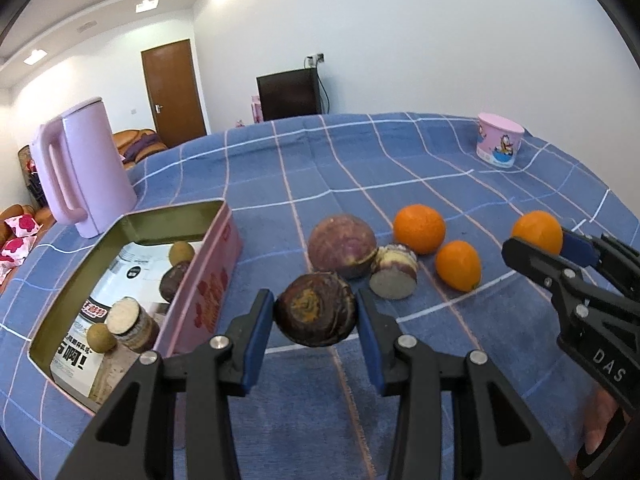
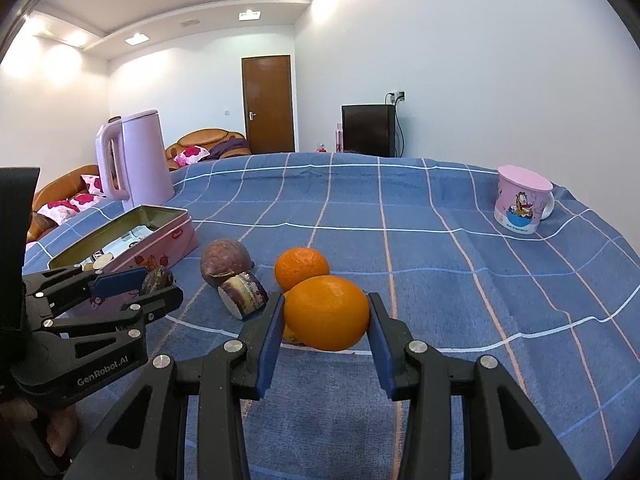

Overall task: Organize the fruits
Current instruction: 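Lift and carry the dark fruit in the left and orange in the right toward the tin, then lower the orange in the right gripper into the tin while the left holds the dark fruit above, then open both grippers, dropping the orange and dark fruit into the tin, then move both grippers back to the remaining loose fruit, then grasp another orange with the right gripper, then grasp the cut cylinder root piece with the left gripper while the right holds the orange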

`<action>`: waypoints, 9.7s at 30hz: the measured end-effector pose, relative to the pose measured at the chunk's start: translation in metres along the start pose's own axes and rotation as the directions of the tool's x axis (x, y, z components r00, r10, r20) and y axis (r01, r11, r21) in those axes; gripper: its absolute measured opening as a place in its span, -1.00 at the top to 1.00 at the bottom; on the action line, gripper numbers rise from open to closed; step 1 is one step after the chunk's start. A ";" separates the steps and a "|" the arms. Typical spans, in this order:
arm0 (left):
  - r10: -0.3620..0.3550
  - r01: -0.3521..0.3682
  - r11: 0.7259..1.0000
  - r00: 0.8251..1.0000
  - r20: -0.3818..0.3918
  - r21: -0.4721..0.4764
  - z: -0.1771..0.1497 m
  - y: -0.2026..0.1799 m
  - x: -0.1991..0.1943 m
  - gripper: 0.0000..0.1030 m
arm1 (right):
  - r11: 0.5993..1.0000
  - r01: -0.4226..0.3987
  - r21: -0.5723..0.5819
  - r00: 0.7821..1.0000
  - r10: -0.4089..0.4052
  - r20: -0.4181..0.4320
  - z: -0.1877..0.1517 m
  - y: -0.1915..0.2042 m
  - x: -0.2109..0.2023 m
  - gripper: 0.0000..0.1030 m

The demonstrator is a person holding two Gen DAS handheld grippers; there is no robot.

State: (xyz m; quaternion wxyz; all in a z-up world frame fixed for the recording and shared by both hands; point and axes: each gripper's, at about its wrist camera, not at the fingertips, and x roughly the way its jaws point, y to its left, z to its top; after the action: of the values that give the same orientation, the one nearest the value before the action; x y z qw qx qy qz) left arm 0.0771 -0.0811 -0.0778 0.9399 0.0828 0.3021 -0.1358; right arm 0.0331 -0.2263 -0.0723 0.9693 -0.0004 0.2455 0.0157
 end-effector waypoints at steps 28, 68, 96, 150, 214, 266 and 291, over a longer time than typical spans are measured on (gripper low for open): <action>0.073 -0.067 0.996 0.989 0.130 -0.053 -0.004 0.008 -0.020 0.16 | 0.998 -0.005 -0.055 0.994 0.011 0.104 -0.002 0.008 -0.017 0.18; 0.115 -0.096 0.992 0.954 0.276 -0.083 -0.011 0.010 -0.045 0.16 | 0.993 -0.024 -0.112 0.972 0.050 0.232 -0.010 0.014 -0.038 0.18; 0.305 -0.263 0.937 0.937 0.171 -0.230 0.009 0.119 -0.043 0.16 | 0.943 -0.280 -0.178 0.951 0.298 0.083 0.059 0.102 0.022 0.18; 0.327 -0.325 0.920 0.945 -0.027 -0.219 0.014 0.179 0.016 0.16 | 0.888 -0.386 -0.250 0.920 0.350 -0.178 0.067 0.198 0.120 0.17; 0.160 -0.153 0.983 0.985 0.063 -0.106 0.023 0.051 -0.014 -0.87 | 0.999 -0.014 -0.036 0.995 0.011 -0.097 0.033 -0.011 0.028 -0.24; -0.189 0.165 0.978 0.958 -0.216 -0.126 0.026 -0.035 0.054 0.27 | 0.989 -0.064 0.136 0.964 0.096 -0.249 0.025 -0.044 0.055 0.32; -0.106 0.105 0.994 0.994 -0.034 -0.039 0.022 -0.043 0.014 0.29 | 0.991 -0.075 0.115 0.983 0.092 -0.157 0.028 -0.041 0.037 0.32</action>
State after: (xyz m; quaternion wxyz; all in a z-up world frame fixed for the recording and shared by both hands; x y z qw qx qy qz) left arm 0.0873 -0.1298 -0.0718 0.9272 0.0517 0.3256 -0.1781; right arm 0.0803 -0.2657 -0.0656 0.9432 0.0612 0.3238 0.0430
